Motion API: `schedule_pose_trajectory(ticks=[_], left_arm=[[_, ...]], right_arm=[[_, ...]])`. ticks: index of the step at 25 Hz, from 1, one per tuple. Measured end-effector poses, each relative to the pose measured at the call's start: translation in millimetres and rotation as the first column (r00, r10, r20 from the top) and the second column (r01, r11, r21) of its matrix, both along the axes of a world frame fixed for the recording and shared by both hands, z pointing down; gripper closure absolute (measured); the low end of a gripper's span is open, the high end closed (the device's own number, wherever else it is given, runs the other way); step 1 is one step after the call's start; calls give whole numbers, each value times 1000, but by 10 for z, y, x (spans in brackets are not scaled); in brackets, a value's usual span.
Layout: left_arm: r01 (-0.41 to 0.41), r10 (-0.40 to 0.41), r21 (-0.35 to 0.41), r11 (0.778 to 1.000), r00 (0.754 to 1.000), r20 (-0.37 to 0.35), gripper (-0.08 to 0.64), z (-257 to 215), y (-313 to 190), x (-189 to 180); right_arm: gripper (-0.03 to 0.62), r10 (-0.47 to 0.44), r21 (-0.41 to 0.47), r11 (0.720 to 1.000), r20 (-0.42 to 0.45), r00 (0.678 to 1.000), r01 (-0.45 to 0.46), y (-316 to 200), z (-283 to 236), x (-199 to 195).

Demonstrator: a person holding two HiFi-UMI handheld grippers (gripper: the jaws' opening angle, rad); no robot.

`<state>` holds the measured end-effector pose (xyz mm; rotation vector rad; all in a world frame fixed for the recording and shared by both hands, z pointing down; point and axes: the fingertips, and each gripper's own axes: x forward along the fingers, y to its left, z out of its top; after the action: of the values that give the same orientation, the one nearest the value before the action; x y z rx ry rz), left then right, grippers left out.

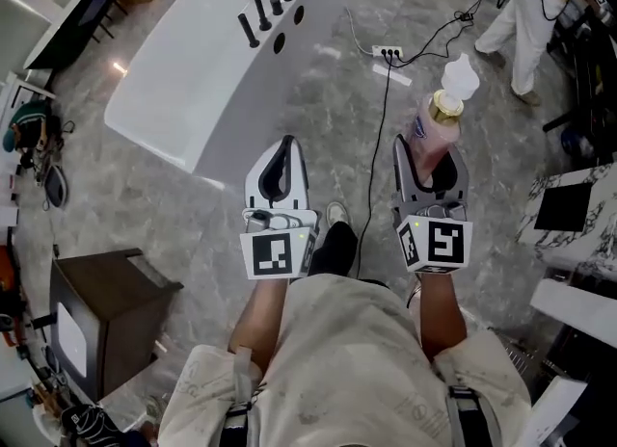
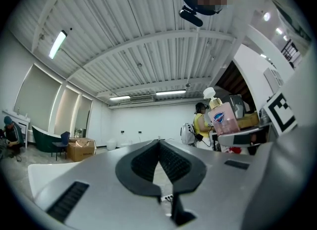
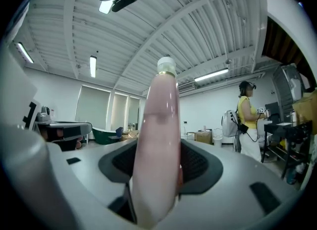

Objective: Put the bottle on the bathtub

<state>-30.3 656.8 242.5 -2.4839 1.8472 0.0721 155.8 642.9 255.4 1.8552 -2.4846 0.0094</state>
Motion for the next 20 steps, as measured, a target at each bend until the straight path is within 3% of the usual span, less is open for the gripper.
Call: schedule_pose_trajectory(ticks=[10, 20], left_arm=[[90, -91, -32, 995, 995, -42, 557, 118, -1211, -414], [92, -92, -1, 996, 995, -49, 558, -31, -1856, -463]], right_arm=[[368, -99, -56, 994, -32, 995, 97, -1335, 20, -415], [369, -97, -54, 994, -34, 995, 95, -1954, -100, -427]])
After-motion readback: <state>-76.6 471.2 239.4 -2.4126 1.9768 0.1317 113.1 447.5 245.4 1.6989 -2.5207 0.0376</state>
